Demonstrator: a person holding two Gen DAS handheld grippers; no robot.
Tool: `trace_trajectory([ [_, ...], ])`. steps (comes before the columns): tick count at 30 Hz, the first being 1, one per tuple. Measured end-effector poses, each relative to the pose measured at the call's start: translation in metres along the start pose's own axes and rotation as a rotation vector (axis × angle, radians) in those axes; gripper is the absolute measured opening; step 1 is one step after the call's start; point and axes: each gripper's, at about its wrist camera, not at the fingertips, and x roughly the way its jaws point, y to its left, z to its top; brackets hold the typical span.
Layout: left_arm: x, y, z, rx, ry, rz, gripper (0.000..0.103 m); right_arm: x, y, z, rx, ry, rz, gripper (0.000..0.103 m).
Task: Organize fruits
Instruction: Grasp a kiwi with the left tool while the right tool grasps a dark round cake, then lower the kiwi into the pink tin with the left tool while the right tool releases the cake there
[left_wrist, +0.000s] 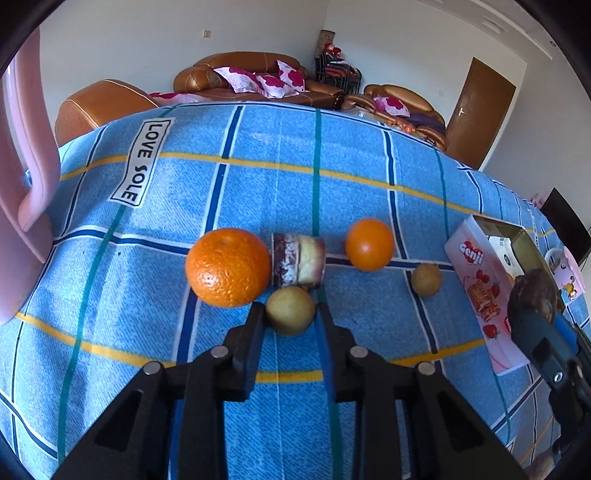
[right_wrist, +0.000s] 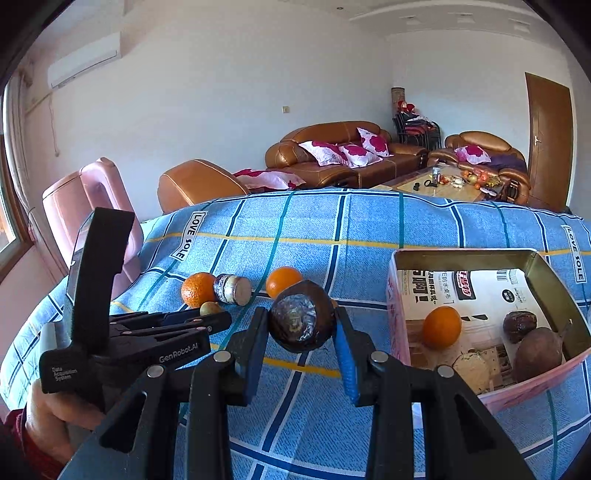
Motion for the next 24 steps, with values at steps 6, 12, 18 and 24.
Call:
trace_trajectory([
  [6, -0.005, 0.013, -0.002, -0.051, -0.018, -0.036, 0.027, 0.001, -0.002, -0.002, 0.012, 0.005, -0.002, 0.037],
  [12, -0.035, 0.023, -0.011, -0.073, -0.148, -0.001, 0.027, -0.004, -0.004, -0.002, 0.008, -0.025, -0.017, 0.037],
  [18, -0.064, 0.018, -0.015, -0.079, -0.321, 0.085, 0.027, -0.009, -0.002, 0.0, -0.021, -0.074, -0.03, 0.037],
  [24, -0.074, 0.007, -0.021, -0.091, -0.377, 0.122, 0.027, -0.017, -0.003, 0.002, -0.015, -0.114, 0.045, 0.037],
])
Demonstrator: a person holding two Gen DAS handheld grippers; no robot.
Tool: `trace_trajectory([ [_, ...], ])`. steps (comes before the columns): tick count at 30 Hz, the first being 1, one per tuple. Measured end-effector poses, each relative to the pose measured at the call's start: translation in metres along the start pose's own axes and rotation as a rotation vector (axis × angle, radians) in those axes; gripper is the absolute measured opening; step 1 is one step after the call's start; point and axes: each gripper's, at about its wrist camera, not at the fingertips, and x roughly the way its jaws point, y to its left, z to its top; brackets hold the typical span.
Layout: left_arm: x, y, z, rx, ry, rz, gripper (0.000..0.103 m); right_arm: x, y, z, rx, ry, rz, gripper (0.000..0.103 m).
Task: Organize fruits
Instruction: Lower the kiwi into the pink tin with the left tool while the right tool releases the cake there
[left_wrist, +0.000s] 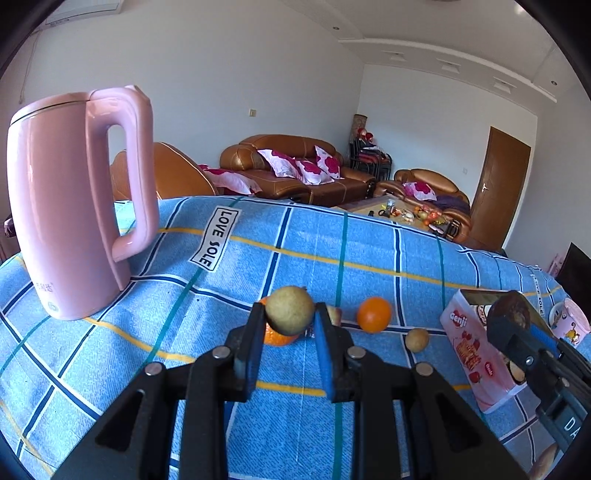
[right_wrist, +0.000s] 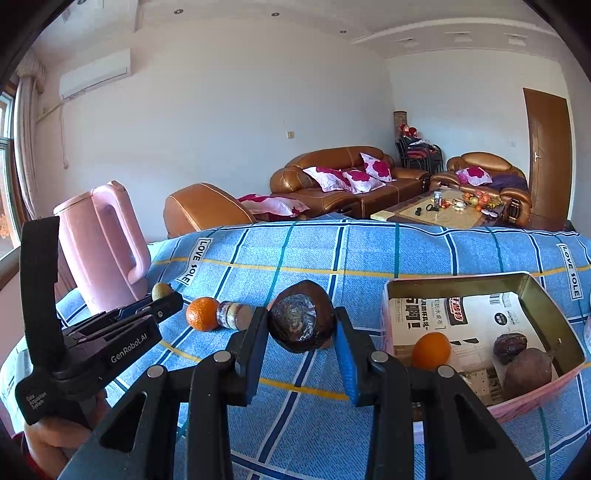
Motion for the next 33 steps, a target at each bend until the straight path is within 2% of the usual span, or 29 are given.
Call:
trace_trajectory([
  [6, -0.009, -0.015, -0.005, 0.022, -0.026, 0.008, 0.027, -0.001, -0.009, 0.0, 0.024, 0.014, 0.045, 0.037],
  [18, -0.011, -0.065, -0.012, 0.088, -0.038, -0.021, 0.027, -0.021, -0.043, -0.003, -0.015, -0.019, -0.081, 0.037],
  [33, -0.006, -0.141, -0.018, 0.165, -0.047, -0.118, 0.027, -0.047, -0.126, 0.006, 0.063, -0.057, -0.197, 0.037],
])
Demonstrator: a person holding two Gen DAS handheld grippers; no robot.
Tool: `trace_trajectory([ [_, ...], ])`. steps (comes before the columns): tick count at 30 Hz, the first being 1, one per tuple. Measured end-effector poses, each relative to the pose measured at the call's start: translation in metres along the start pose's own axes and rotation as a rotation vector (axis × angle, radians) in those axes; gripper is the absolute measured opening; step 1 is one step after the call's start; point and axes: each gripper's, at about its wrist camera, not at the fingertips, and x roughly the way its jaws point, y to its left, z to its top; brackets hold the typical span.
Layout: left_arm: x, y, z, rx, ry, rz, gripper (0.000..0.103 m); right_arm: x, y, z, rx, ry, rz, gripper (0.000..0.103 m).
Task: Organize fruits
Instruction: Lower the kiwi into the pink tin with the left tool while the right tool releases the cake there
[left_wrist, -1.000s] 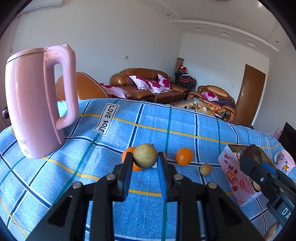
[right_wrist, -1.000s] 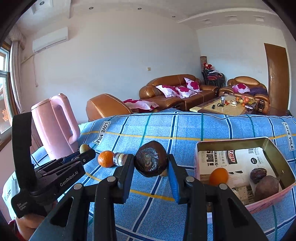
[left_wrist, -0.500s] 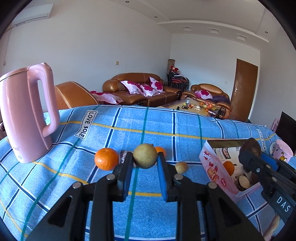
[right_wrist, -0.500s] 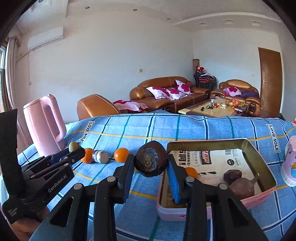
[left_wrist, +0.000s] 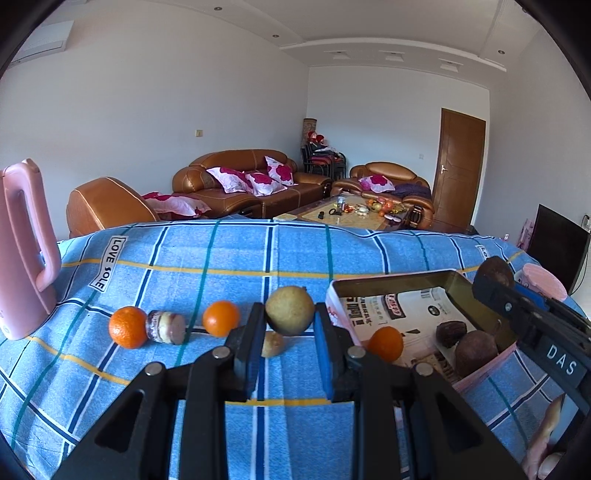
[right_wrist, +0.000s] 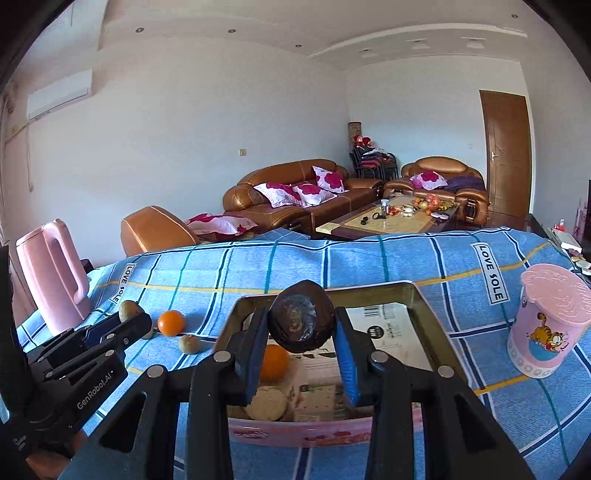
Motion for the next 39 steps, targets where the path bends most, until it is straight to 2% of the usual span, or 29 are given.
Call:
trace_trajectory([
  [10, 0.012, -0.05, 0.007, 0.053, 0.005, -0.078, 0.027, 0.0, -0.047, 0.007, 0.039, -0.003, -0.088, 0.037],
  [16, 0.026, -0.08, 0.01, 0.08, 0.036, -0.125, 0.027, 0.005, -0.07, 0.009, 0.051, 0.015, -0.127, 0.037],
  [26, 0.048, -0.111, 0.01, 0.133, 0.126, -0.13, 0.027, 0.029, -0.073, 0.007, 0.006, 0.104, -0.115, 0.037],
  [31, 0.053, -0.111, 0.009, 0.126, 0.163, -0.126, 0.027, 0.039, -0.067, 0.003, -0.028, 0.15, -0.107, 0.038],
  [39, 0.064, -0.109, 0.006, 0.103, 0.215, -0.133, 0.027, 0.047, -0.068, -0.001, -0.008, 0.198, -0.057, 0.038],
])
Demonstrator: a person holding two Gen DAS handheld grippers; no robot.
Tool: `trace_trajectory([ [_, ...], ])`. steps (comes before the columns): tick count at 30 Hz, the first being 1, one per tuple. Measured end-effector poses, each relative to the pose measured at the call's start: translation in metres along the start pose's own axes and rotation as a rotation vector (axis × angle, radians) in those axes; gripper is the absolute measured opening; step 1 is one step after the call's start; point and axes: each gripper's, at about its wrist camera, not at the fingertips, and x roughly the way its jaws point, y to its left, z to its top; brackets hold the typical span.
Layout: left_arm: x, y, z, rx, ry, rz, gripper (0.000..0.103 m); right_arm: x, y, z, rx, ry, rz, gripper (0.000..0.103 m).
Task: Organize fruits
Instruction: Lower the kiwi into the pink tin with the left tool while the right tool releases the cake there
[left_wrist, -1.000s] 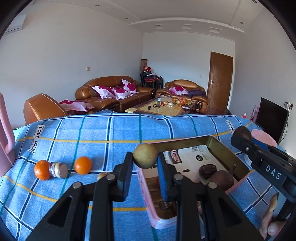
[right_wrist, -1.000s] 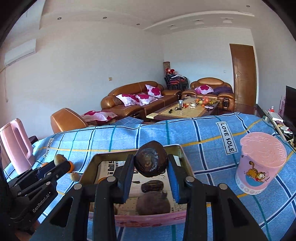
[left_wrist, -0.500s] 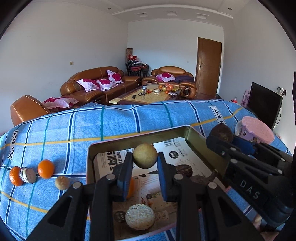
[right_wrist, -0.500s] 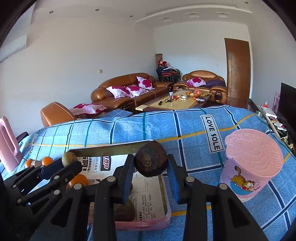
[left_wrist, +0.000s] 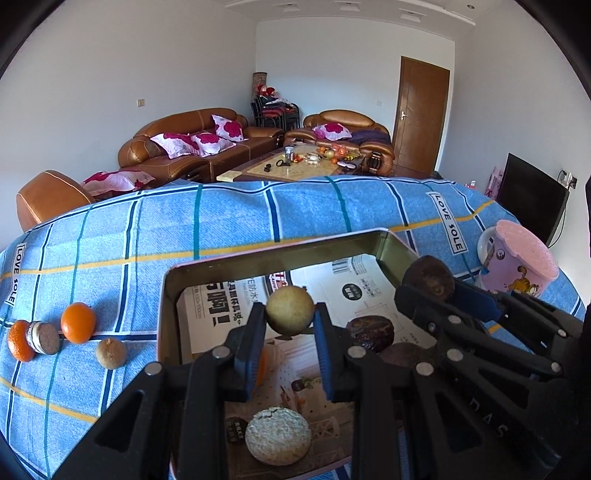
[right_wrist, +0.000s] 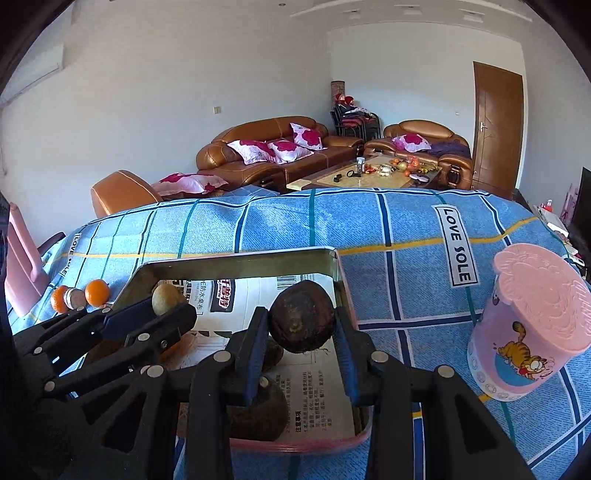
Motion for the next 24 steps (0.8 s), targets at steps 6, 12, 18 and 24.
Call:
trace_trajectory([
  [6, 0.002, 0.005, 0.001, -0.018, 0.004, 0.017, 0.028, 0.002, 0.0, -0.002, 0.011, 0.014, 0.042, 0.038],
  [12, -0.004, 0.005, 0.0, -0.009, -0.021, 0.052, 0.035, 0.005, -0.002, -0.004, 0.041, 0.038, 0.062, 0.04],
  [18, -0.016, 0.015, 0.0, -0.043, -0.074, 0.127, 0.073, 0.001, -0.009, -0.002, 0.084, 0.011, 0.089, 0.04],
  [24, -0.029, 0.03, 0.0, -0.081, -0.15, 0.174, 0.103, -0.019, -0.013, 0.002, 0.107, -0.106, 0.053, 0.053],
])
